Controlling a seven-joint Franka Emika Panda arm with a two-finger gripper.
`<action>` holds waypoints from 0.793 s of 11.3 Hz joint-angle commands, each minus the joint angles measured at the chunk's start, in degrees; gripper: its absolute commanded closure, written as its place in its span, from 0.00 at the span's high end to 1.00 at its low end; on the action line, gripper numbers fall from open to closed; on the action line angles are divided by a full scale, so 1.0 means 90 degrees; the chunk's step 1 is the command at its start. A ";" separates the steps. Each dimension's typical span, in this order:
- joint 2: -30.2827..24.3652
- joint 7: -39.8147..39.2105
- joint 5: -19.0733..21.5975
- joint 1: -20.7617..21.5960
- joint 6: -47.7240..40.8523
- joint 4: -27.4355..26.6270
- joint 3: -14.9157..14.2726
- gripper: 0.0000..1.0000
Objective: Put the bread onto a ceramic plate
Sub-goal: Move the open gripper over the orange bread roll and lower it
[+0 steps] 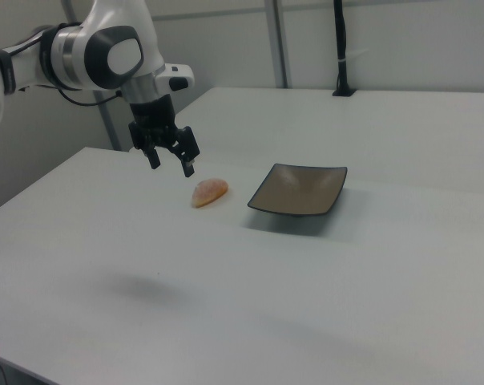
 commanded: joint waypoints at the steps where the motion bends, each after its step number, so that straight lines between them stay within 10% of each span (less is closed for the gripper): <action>1: 0.0335 0.0087 0.0158 -0.0052 0.0635 0.0154 0.0083 1.00; 9: 0.2190 0.1959 -0.0173 0.0582 0.3728 0.1102 0.0112 1.00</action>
